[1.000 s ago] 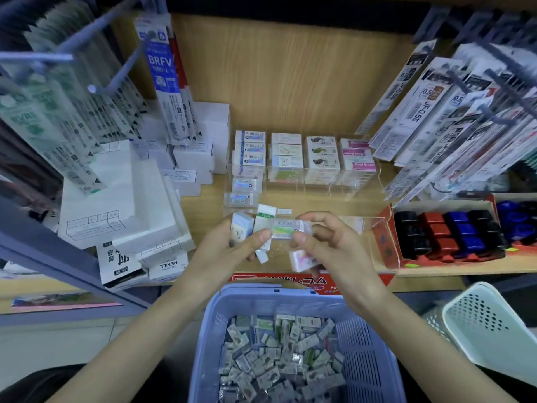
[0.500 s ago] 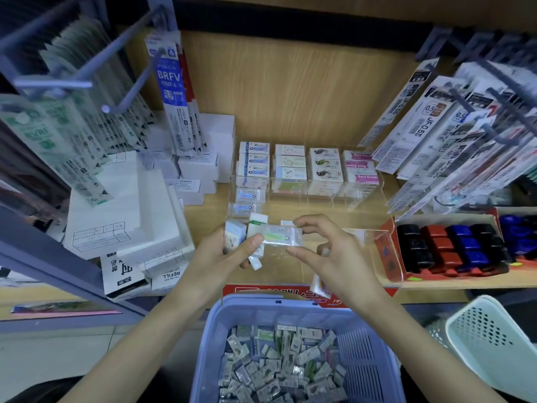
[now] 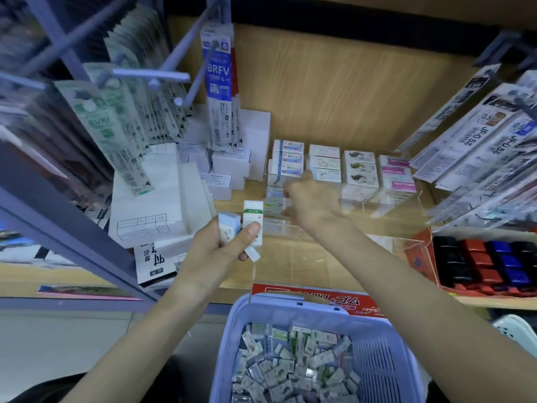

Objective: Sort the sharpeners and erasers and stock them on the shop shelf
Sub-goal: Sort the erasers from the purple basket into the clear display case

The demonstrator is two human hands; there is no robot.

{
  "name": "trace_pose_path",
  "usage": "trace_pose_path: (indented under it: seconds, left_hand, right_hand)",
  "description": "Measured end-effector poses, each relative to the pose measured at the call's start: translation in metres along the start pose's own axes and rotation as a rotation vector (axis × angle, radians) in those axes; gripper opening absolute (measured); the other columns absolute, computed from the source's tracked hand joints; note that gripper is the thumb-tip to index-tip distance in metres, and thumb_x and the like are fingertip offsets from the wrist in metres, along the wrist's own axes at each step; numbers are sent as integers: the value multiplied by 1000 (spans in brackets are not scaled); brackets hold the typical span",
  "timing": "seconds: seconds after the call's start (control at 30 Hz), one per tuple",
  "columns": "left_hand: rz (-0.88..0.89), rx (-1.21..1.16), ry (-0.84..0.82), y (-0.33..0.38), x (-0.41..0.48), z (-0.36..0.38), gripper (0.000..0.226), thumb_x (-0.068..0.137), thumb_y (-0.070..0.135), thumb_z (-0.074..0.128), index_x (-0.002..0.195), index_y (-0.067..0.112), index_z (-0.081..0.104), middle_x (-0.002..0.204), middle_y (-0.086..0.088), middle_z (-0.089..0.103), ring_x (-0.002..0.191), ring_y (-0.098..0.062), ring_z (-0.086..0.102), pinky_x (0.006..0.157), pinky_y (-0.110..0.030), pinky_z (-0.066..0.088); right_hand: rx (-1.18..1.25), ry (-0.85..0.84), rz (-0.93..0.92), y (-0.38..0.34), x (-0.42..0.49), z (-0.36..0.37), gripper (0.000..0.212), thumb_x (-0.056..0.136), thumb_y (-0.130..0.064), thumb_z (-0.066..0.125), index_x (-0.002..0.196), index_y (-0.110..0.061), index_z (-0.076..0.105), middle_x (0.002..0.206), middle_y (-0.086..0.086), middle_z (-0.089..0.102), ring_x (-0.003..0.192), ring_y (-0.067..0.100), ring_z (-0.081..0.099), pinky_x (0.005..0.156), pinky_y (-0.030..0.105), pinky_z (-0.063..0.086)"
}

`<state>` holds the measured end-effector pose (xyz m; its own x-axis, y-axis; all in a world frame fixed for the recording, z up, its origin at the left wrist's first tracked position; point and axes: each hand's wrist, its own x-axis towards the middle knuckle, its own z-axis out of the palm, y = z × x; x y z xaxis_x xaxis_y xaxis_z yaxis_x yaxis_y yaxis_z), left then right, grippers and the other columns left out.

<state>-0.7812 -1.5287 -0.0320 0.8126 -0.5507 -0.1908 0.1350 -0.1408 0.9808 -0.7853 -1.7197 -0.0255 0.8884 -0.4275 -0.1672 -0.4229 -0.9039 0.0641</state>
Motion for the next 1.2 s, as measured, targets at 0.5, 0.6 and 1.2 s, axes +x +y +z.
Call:
trace_pose_path:
  seconds: [0.5, 0.6, 1.2]
  left_hand:
    - [65, 1, -193, 9, -4, 15, 37, 76, 40, 57, 99, 13, 68, 65, 6, 65, 57, -5, 53, 55, -16, 43]
    - [43, -96, -178, 13, -3, 21, 38, 75, 42, 56, 101, 17, 67, 65, 7, 62, 54, -3, 50, 55, -15, 44]
    - [-73, -76, -118, 7, 6, 42, 21, 91, 23, 57, 77, 10, 67, 68, -2, 68, 70, -21, 55, 60, -23, 45]
  right_hand:
    - [1134, -91, -315, 28, -86, -23, 34, 77, -7, 74, 105, -21, 61, 100, -21, 58, 86, -17, 55, 70, 5, 41]
    - [1268, -74, -238, 33, -92, -16, 26, 75, -5, 74, 89, -17, 55, 93, -2, 60, 60, -10, 55, 54, 9, 39]
    - [1048, 112, -108, 53, -119, 1, 32, 82, -24, 70, 110, -35, 59, 83, -33, 57, 40, 9, 37, 49, 10, 36]
